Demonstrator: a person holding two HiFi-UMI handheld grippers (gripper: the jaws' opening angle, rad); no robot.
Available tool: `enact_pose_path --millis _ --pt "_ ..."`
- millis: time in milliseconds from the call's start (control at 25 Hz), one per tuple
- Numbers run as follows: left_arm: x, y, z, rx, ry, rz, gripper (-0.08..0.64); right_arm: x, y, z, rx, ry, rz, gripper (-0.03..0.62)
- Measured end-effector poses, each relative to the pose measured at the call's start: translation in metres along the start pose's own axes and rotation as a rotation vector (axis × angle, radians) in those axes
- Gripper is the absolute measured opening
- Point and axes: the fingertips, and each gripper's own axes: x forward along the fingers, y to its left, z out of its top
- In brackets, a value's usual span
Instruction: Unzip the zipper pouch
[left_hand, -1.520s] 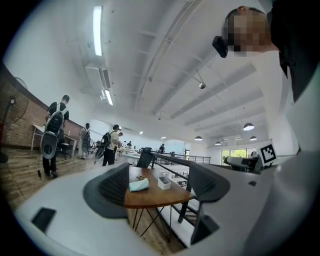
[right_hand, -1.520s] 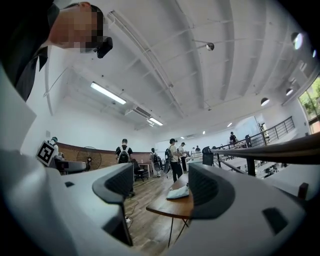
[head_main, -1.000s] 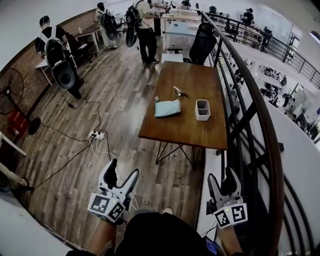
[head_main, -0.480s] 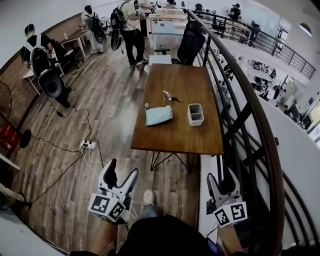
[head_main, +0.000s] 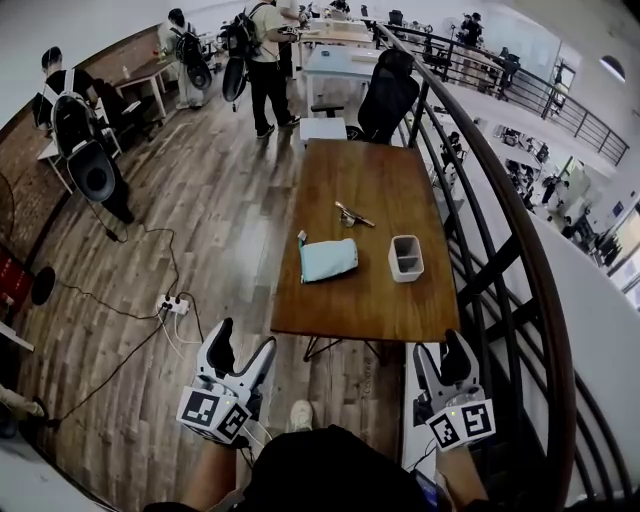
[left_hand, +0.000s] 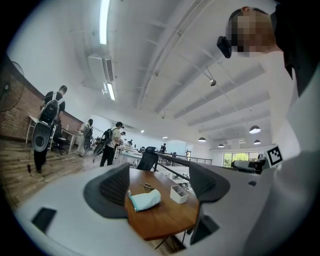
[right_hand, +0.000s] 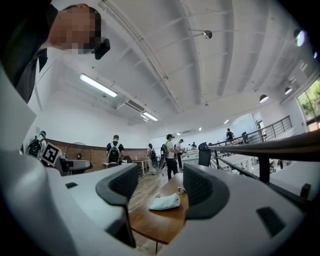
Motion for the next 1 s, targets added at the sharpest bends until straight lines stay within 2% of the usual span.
enact_pose_path --millis 160,440,760,1000 --pt "0.022 0.03 0.0 0.013 0.019 -0.004 0.364 0.034 0.001 -0.001 0.011 -0.008 -0.018 0.278" --pt "0.063 0.061 0.007 0.017 0.015 -0.057 0.364 0.07 -0.003 0.0 -0.006 -0.015 -0.071 0.276" --pt "0.085 0.081 0.0 -0.004 0.033 -0.104 0.364 0.086 0.0 -0.008 -0.012 0.01 -0.113 0.275" --pt "0.103 0.084 -0.001 0.004 0.041 -0.112 0.364 0.107 -0.005 -0.005 -0.023 0.009 -0.096 0.273"
